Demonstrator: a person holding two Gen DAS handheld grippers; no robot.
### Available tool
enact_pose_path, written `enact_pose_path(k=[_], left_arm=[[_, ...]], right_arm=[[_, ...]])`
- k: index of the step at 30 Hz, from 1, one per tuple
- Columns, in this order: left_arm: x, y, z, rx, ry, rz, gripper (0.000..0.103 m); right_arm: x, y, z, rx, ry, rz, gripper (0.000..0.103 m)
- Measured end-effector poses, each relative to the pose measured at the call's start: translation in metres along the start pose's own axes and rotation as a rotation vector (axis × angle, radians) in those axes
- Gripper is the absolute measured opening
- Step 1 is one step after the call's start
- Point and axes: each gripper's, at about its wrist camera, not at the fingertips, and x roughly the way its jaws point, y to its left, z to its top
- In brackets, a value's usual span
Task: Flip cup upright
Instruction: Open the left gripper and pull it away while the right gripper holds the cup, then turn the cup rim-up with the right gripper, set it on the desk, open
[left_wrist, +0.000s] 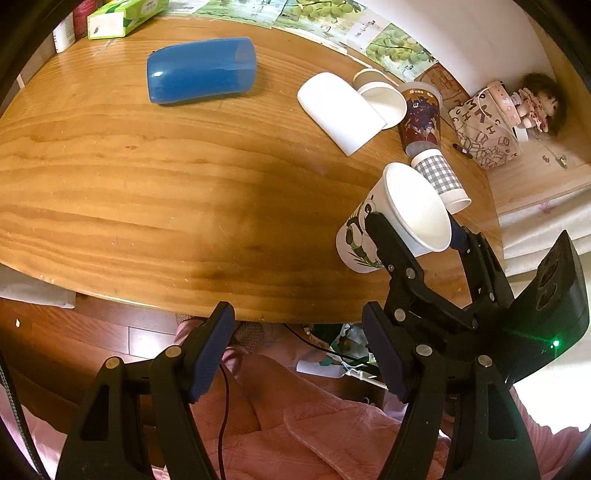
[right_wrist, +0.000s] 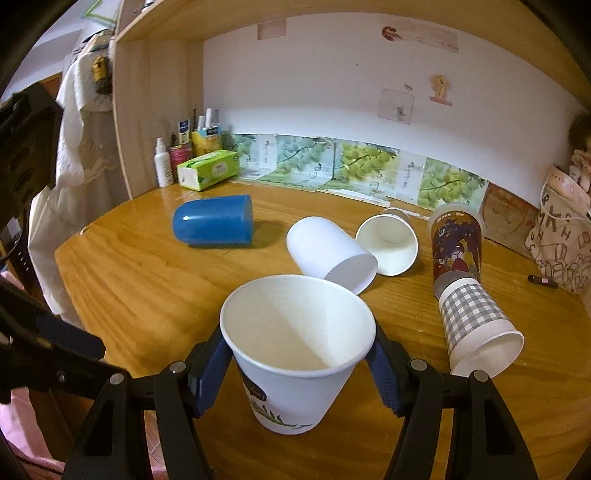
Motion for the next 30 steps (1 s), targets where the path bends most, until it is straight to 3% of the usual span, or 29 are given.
enact_pose_path(k=[24, 30], left_arm=[[0.0, -0.01, -0.012, 0.017, -0.008, 0.034, 0.075], [0.0, -0.011, -0.012, 0.019, -0.013, 0.048, 0.075]], right_arm=[[-0.01, -0.004, -0.019, -0.047, 0.029, 0.05, 0.069], [-0.012, -0.005, -0.026, -0.052, 0.05, 0.045, 0.074]])
